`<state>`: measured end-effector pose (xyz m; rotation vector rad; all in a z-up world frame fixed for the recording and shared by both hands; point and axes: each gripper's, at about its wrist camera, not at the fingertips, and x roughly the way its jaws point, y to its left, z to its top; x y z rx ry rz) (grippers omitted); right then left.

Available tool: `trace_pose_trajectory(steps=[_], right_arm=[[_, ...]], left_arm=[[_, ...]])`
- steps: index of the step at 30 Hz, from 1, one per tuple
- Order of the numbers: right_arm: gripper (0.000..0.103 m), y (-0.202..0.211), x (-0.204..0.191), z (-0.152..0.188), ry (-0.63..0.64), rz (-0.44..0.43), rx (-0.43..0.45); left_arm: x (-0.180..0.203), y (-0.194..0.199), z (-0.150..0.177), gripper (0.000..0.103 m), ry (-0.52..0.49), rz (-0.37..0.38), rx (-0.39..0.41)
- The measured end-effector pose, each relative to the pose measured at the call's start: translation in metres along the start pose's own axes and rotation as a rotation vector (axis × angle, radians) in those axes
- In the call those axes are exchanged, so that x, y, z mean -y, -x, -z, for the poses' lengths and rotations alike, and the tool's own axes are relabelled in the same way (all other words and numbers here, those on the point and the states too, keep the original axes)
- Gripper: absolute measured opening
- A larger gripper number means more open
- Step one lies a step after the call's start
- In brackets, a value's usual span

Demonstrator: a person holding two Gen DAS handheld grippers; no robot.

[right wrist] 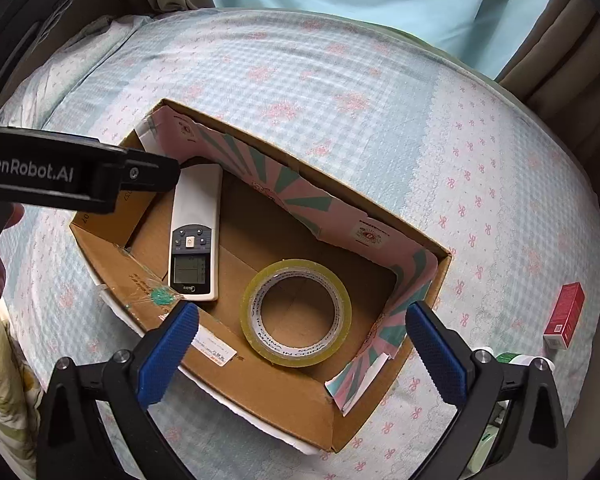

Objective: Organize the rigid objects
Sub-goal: 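Move both grippers back toward the remaining jars and bottle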

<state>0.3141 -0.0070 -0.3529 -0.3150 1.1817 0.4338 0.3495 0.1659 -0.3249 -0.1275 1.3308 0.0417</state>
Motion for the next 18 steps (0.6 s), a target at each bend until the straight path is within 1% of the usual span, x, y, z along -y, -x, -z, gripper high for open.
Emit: trace_pose_trajectory(steps=[3, 7, 9, 13, 15, 18], right_arm=[[0.103, 0.018, -0.001, 0.007, -0.017, 0.012, 0.021], [0.103, 0.052, 0.007, 0.022, -0.047, 0.040, 0.069], [0.103, 0.072, 0.015, 0.032, -0.074, 0.059, 0.100], [0.103, 0.109, 0.042, 0.059, -0.158, 0.083, 0.141], [0.103, 0.123, 0.060, 0.078, -0.221, 0.090, 0.143], [0.103, 0.139, 0.092, 0.110, -0.316, 0.115, 0.135]], left_arm=[[0.007, 0.022, 0.008, 0.103, -0.009, -0.009, 0.022], [0.021, 0.057, 0.022, 0.103, -0.005, 0.016, 0.070], [0.033, 0.074, 0.031, 0.103, -0.024, 0.026, 0.099], [0.065, 0.102, 0.051, 0.103, -0.066, -0.016, 0.162], [0.084, 0.108, 0.059, 0.103, -0.083, 0.016, 0.160], [0.117, 0.103, 0.072, 0.103, -0.099, 0.059, 0.118]])
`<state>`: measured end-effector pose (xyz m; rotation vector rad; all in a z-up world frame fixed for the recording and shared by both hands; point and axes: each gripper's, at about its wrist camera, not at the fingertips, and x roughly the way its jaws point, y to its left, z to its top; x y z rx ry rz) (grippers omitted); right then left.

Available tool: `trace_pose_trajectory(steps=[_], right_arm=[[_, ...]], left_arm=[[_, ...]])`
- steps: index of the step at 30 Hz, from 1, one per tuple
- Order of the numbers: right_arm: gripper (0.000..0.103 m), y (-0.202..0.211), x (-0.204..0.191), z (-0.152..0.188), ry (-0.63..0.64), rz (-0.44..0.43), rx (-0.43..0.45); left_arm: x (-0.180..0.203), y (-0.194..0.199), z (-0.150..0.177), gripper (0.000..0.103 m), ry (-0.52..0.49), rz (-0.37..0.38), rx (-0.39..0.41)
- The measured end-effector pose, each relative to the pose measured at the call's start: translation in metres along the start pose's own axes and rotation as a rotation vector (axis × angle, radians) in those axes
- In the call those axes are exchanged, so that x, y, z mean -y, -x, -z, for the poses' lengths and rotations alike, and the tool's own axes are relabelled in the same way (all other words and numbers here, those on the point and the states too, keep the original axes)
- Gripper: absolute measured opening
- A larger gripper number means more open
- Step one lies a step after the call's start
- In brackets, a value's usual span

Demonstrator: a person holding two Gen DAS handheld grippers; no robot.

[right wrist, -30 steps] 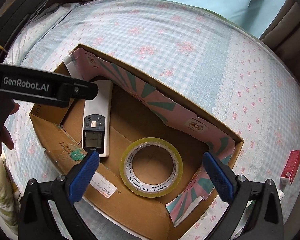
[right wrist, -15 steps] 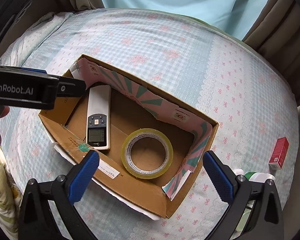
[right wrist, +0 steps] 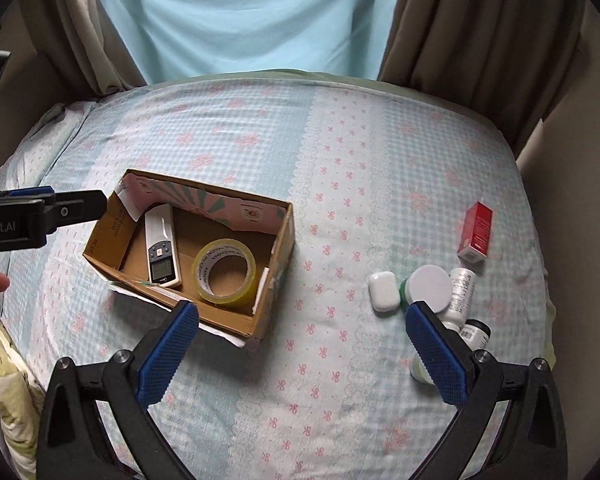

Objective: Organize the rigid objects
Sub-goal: 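Move both grippers back toward the remaining jars and bottle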

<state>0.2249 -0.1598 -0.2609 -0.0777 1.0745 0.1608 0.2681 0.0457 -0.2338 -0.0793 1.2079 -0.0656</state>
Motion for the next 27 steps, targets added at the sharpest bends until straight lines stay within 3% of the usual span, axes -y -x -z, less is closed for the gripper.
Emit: trace_pose_trajectory(steps=[9, 14, 21, 27], right_arm=[[0.103, 0.022, 0.126, 0.057, -0.195, 0.083, -0.046], [0.103, 0.017, 0.182, 0.076, -0.314, 0.071, -0.070], [0.103, -0.018, 0.233, 0.084, -0.494, 0.003, -0.091], [0.099, -0.079, 0.267, 0.086, -0.600, -0.035, -0.131]], left_arm=[[0.116, -0.037, 0.026, 0.103, -0.157, 0.041, -0.090], [0.172, -0.058, 0.027, 0.103, -0.256, 0.074, -0.112], [0.227, -0.113, 0.012, 0.103, -0.385, 0.082, -0.145], [0.263, -0.178, 0.007, 0.103, -0.519, 0.036, -0.181]])
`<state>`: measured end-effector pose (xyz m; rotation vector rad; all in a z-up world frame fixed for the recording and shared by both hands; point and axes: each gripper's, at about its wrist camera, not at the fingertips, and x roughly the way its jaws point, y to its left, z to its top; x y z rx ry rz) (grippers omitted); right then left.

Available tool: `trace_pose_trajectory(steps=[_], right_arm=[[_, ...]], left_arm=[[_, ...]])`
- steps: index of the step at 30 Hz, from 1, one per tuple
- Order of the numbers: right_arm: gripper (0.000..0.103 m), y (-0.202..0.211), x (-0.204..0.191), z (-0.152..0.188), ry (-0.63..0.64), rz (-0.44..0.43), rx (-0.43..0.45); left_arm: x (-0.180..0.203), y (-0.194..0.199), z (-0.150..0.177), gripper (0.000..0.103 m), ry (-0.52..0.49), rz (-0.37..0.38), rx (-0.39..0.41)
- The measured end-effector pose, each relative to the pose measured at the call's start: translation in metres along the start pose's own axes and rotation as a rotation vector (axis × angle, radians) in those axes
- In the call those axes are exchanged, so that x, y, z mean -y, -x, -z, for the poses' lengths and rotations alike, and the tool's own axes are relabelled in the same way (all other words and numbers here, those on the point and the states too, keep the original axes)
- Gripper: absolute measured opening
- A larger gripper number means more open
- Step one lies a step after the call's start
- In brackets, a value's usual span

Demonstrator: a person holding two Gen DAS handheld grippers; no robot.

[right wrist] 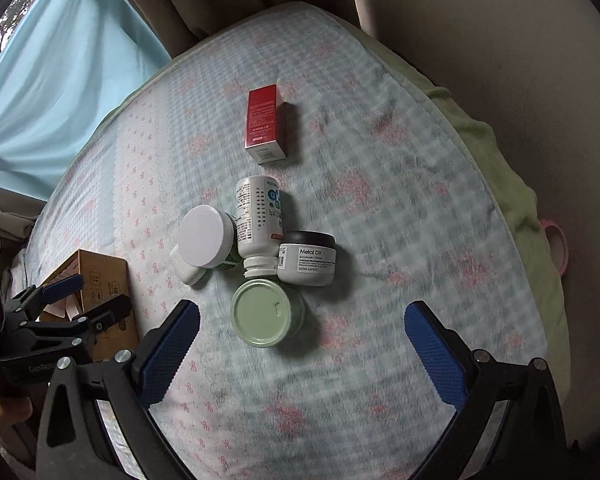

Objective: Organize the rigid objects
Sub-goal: 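Move both grippers back toward the remaining jars and bottle, then grasp the white-lidded green jar with left gripper while right grasps Metal DX jar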

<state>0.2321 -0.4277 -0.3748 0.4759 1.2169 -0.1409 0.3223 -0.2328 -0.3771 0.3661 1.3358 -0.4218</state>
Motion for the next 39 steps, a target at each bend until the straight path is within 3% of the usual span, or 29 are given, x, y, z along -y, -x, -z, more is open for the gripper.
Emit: trace_pose_trajectory(steps=[6, 8, 11, 15, 19, 22, 24, 28, 31, 39], right_arm=[[0.094, -0.053, 0.018, -0.010, -0.104, -0.021, -0.031], [0.086, -0.067, 0.020, -0.011, -0.131, -0.029, -0.042], [0.083, -0.083, 0.022, -0.011, -0.158, -0.038, -0.060], [0.075, -0.096, 0.024, -0.009, -0.187, -0.059, -0.080], [0.073, -0.103, 0.030, -0.010, -0.215, -0.075, -0.096], [0.072, -0.106, 0.030, -0.013, -0.215, -0.090, -0.105], [0.070, -0.107, 0.029, -0.015, -0.203, -0.094, -0.109], [0.065, -0.108, 0.027, -0.016, -0.186, -0.118, -0.105], [0.054, -0.110, 0.026, -0.016, -0.192, -0.155, -0.106], [0.053, -0.111, 0.020, -0.019, -0.183, -0.153, -0.104]], left_arm=[[0.021, -0.053, -0.018, 0.103, -0.131, -0.009, -0.033], [0.028, -0.066, -0.023, 0.103, -0.175, -0.016, -0.037], [0.036, -0.078, -0.028, 0.101, -0.233, -0.026, -0.025], [0.044, -0.093, -0.035, 0.094, -0.273, -0.015, -0.032], [0.048, -0.104, -0.042, 0.089, -0.293, 0.011, -0.047], [0.054, -0.111, -0.044, 0.076, -0.332, 0.016, -0.052], [0.060, -0.117, -0.045, 0.074, -0.353, -0.004, -0.048], [0.057, -0.119, -0.050, 0.069, -0.341, 0.013, -0.041], [0.060, -0.120, -0.049, 0.069, -0.348, 0.002, -0.031], [0.053, -0.119, -0.049, 0.068, -0.327, -0.001, -0.030]])
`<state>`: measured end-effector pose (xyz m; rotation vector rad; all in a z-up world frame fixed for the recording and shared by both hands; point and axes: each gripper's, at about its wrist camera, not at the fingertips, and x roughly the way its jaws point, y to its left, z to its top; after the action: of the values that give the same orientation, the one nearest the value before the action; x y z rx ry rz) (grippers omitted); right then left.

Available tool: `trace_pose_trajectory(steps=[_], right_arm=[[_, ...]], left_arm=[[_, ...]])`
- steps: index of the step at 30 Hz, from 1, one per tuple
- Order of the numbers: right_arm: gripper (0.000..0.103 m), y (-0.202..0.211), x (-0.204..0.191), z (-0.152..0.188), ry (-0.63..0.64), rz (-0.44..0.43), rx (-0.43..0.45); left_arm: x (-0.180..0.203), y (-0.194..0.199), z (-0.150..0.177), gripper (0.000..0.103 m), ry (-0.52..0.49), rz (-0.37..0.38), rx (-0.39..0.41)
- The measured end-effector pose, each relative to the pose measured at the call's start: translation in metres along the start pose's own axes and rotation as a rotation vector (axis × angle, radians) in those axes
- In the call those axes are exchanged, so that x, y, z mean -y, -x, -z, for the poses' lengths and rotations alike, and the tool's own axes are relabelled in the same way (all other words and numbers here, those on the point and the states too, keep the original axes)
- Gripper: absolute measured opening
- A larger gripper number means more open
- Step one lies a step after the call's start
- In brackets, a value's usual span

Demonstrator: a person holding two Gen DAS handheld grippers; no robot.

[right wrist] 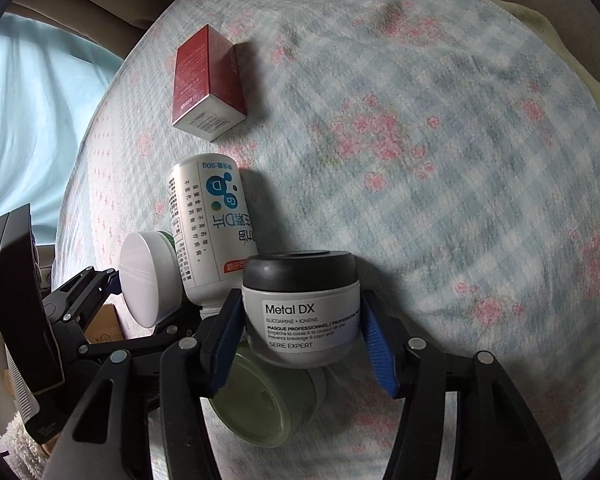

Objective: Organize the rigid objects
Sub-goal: 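Grasp the white-lidded green jar with left gripper while right grasps Metal DX jar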

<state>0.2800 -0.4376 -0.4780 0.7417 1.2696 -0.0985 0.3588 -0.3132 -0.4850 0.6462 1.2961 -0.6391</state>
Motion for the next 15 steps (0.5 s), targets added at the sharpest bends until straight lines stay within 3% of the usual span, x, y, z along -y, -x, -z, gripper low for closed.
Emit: trace_pose_trajectory(steps=[15], right_arm=[[0.052, 0.018, 0.002, 0.005, 0.006, 0.007, 0.039]], left_arm=[[-0.003, 0.025, 0.021, 0.068, 0.059, 0.019, 0.025]])
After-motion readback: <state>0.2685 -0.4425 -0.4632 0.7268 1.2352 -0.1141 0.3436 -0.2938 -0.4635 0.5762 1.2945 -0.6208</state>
